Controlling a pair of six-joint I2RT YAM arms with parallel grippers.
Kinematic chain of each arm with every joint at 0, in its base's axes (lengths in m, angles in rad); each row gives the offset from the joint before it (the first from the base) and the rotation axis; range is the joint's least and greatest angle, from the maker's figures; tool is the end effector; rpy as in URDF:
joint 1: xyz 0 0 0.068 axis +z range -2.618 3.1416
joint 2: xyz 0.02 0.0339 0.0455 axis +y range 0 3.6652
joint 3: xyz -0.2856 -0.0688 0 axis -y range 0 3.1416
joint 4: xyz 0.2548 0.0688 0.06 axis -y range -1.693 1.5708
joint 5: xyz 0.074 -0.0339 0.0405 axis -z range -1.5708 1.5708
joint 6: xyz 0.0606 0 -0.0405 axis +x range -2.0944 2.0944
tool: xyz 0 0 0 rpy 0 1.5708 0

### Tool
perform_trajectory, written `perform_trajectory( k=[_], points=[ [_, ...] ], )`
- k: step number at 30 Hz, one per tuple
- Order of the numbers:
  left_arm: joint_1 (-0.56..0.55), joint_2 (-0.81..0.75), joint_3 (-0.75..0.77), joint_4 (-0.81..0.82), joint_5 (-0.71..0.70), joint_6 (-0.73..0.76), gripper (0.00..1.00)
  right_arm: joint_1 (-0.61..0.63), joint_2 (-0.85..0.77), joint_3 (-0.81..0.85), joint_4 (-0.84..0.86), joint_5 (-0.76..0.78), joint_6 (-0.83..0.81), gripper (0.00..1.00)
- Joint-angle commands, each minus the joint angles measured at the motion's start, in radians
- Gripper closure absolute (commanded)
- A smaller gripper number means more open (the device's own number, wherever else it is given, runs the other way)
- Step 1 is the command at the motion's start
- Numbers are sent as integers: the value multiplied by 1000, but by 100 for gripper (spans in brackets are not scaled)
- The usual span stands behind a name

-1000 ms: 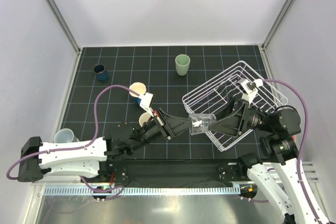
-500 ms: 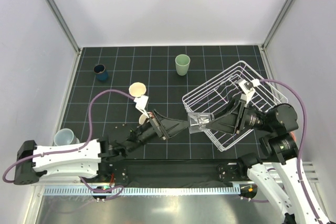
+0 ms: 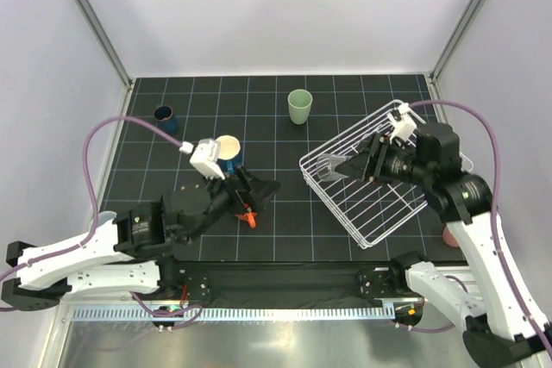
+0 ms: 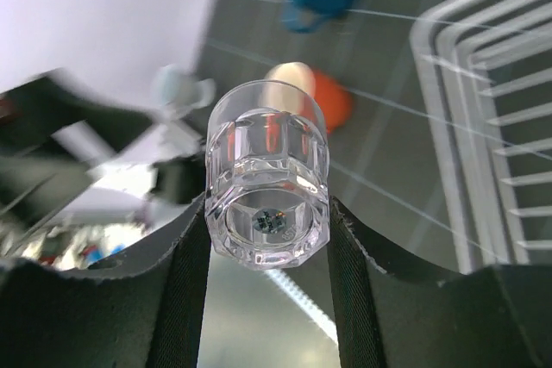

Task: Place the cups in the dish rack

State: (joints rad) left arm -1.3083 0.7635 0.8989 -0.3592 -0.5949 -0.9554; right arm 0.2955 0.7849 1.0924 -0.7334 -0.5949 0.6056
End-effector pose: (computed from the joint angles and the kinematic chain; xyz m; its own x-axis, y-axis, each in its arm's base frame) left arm 0.0793 -0.1642 0.3773 -0.5706 -0.4827 -0.6644 0.3328 0.6037 -0.7244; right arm 0.1391 0.0778 0.3983 -0.7402 0.2675 -0.6169 -0.3747 0.5977 0.7088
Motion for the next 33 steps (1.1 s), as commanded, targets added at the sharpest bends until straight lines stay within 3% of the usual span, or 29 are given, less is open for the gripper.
perform_trajectory(
  k=[1, 5, 6, 9, 12, 18, 24, 33],
  points=[
    [29, 124, 179, -276, -57, 185, 12, 2, 118, 133, -262, 323, -145, 96],
    [151, 243, 293, -392, 148, 234, 12, -2, 278, 253, -376, 562, -138, 96],
    [218, 276, 314, -405, 276, 244, 12, -7, 310, 292, -386, 645, -133, 96],
    [309, 345, 385, -475, 450, 283, 11, -68, 416, 345, -408, 705, -135, 96],
    [334, 375, 431, -532, 520, 357, 10, -192, 477, 351, -377, 696, -142, 96],
    [385, 410, 485, -621, 463, 446, 9, -432, 576, 395, -370, 688, -148, 96],
    [484, 434, 514, -656, 466, 472, 8, -557, 599, 383, -328, 754, -151, 96],
    [527, 375, 460, -666, 460, 455, 8, -683, 652, 322, -250, 787, -193, 96]
  ],
)
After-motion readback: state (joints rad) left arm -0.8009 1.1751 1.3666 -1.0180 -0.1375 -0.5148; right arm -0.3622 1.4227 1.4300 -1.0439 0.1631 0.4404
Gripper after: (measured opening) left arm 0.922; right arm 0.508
